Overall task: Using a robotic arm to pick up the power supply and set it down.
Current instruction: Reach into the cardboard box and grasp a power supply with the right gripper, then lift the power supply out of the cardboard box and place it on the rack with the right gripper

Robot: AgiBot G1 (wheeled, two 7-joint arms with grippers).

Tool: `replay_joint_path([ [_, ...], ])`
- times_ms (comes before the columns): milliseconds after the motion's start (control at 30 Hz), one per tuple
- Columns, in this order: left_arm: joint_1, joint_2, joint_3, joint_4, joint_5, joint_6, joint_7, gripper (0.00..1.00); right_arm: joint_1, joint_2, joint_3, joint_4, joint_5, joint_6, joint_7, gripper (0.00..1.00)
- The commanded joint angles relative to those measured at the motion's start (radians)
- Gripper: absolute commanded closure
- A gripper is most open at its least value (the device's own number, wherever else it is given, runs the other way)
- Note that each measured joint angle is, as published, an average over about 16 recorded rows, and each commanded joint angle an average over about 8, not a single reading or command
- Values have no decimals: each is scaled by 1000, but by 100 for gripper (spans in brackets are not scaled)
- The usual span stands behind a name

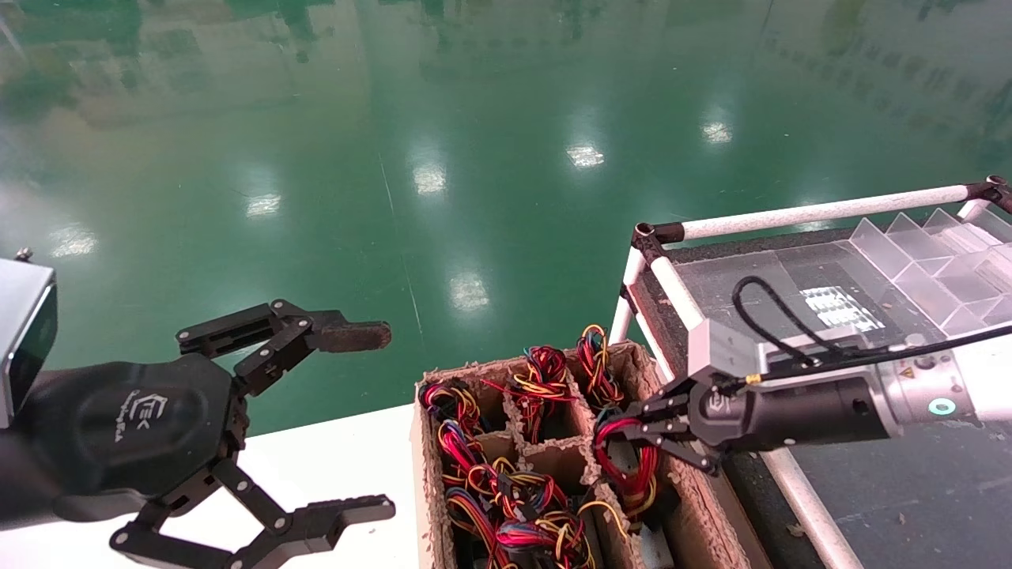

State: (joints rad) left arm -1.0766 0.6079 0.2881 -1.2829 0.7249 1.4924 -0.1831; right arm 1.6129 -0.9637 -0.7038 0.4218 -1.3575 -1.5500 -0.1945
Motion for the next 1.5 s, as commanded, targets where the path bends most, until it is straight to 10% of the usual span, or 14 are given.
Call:
replay_joint_path([
  [33,0,0,0,0,0,0,0,0,0,9,5,13,9,4,-9,100],
  [867,0,-1,2,0,-1,-1,1,0,19,297,188,611,159,190,158,100],
  [1500,-1,-1,3,0,-2,-1,1,0,137,368,224,499,18,333,59,100],
])
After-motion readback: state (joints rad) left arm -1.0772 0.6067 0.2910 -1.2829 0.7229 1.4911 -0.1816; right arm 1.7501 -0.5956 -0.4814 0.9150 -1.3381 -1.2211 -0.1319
